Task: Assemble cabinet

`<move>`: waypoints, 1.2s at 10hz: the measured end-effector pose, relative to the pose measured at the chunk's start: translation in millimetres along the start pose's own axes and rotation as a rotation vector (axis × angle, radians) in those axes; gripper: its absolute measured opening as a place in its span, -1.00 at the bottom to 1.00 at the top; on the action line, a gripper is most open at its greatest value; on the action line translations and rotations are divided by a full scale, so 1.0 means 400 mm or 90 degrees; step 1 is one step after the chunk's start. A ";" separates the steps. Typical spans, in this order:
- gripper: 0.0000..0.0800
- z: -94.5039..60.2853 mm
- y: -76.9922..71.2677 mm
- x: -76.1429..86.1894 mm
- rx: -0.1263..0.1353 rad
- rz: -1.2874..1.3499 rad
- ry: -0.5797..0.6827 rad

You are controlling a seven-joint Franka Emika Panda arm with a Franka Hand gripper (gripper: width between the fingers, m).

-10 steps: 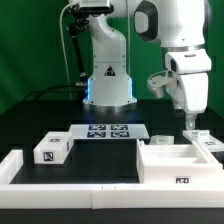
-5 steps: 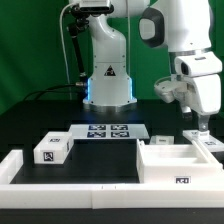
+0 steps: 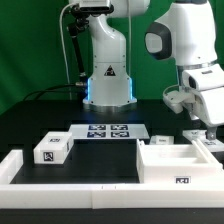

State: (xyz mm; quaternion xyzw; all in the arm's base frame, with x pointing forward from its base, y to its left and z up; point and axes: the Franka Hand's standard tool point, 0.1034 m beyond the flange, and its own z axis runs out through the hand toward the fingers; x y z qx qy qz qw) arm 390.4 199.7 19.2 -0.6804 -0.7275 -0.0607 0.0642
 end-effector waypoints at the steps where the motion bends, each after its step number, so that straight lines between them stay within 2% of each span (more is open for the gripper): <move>1: 0.99 0.000 0.000 -0.002 0.000 0.001 0.000; 2: 0.99 0.000 0.000 -0.002 0.000 0.002 0.000; 3: 0.76 0.000 0.000 -0.002 0.000 0.003 0.000; 4: 0.29 0.001 -0.001 -0.002 0.001 0.003 0.000; 5: 0.29 0.004 -0.003 -0.002 0.003 0.004 0.000; 6: -0.18 0.010 -0.008 -0.001 0.007 0.006 0.001; 7: -0.18 0.014 -0.011 -0.002 0.009 0.007 0.001; 8: -0.63 0.019 -0.014 -0.005 0.012 0.009 0.001; 9: -0.63 0.018 -0.013 -0.005 0.012 0.008 0.001; 10: -0.83 0.014 -0.011 -0.007 0.012 0.009 -0.001; 12: -0.83 0.011 -0.007 -0.011 0.010 0.011 -0.001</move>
Offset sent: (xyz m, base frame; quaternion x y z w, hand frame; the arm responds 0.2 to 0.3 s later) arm 0.0025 0.0045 0.0000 0.0009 -0.0020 0.0065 1.0000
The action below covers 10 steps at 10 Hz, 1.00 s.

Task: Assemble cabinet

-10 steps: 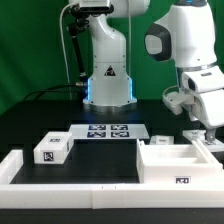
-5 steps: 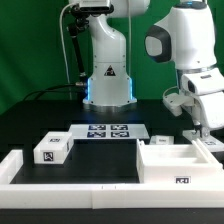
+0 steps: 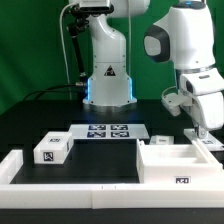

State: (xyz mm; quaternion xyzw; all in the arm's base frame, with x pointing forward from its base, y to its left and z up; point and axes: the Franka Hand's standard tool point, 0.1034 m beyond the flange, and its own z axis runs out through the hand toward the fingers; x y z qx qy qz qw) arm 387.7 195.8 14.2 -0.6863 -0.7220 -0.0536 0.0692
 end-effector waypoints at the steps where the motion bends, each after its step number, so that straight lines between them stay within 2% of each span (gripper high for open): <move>1: -0.83 0.001 -0.001 -0.001 0.001 0.000 0.000; 2: -0.83 -0.004 0.001 -0.006 0.001 0.002 -0.002; 3: -0.83 -0.033 0.008 -0.029 -0.001 0.009 -0.015; 4: -0.83 -0.061 0.016 -0.054 -0.006 0.016 -0.025; 8: -0.83 -0.114 0.044 -0.168 -0.002 0.057 -0.046; 9: -0.83 -0.119 0.050 -0.178 0.005 0.070 -0.049; 10: -0.83 -0.117 0.050 -0.177 0.004 0.070 -0.048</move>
Offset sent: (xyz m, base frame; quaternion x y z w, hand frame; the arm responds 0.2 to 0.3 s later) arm 0.0014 -0.0373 0.0380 0.0102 -0.0291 0.0207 0.9993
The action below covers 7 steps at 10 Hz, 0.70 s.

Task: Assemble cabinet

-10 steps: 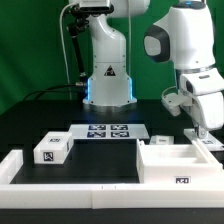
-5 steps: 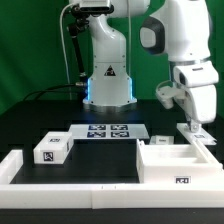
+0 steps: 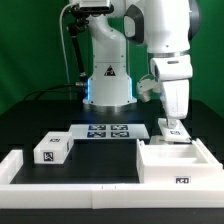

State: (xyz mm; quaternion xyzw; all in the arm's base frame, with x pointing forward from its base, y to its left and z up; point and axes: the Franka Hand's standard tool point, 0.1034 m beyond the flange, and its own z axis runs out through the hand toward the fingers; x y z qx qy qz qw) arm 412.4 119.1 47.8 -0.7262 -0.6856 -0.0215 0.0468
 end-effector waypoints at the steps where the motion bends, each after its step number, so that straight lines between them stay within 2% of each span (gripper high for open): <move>1: -0.83 0.002 -0.002 -0.001 0.001 0.000 0.000; 2: -0.83 0.002 0.000 -0.002 0.001 0.001 0.000; 5: -0.83 -0.017 0.046 -0.006 -0.003 0.004 0.000; 7: -0.83 -0.019 0.047 0.002 -0.005 0.005 0.001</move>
Offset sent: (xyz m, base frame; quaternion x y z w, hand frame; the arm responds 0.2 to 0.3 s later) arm 0.0241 -0.0048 0.0074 0.0100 0.0034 -0.0200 0.9997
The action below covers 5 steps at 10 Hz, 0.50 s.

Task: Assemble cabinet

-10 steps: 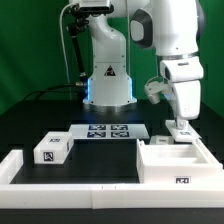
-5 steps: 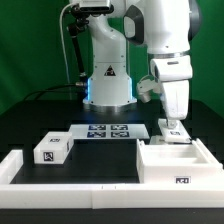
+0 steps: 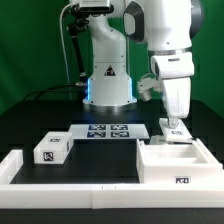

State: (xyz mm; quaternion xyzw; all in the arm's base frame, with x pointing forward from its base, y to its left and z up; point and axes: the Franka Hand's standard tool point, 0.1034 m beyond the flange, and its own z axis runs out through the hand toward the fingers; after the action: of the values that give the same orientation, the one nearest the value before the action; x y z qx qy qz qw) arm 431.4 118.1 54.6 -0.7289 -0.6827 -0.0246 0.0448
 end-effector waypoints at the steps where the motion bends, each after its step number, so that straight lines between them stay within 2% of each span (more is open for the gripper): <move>1: -0.83 -0.003 0.005 0.004 -0.003 -0.001 0.001; 2: -0.83 -0.008 0.013 0.006 -0.008 -0.001 0.002; 5: -0.83 -0.006 0.012 0.002 -0.006 0.001 0.001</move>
Offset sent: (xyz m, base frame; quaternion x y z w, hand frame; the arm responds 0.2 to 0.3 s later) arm 0.0000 0.0000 0.0000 0.0000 0.0000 0.0000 1.0000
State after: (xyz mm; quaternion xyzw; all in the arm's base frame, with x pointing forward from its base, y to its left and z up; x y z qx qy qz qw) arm 436.1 118.4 56.8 -0.7295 -0.6821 -0.0282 0.0423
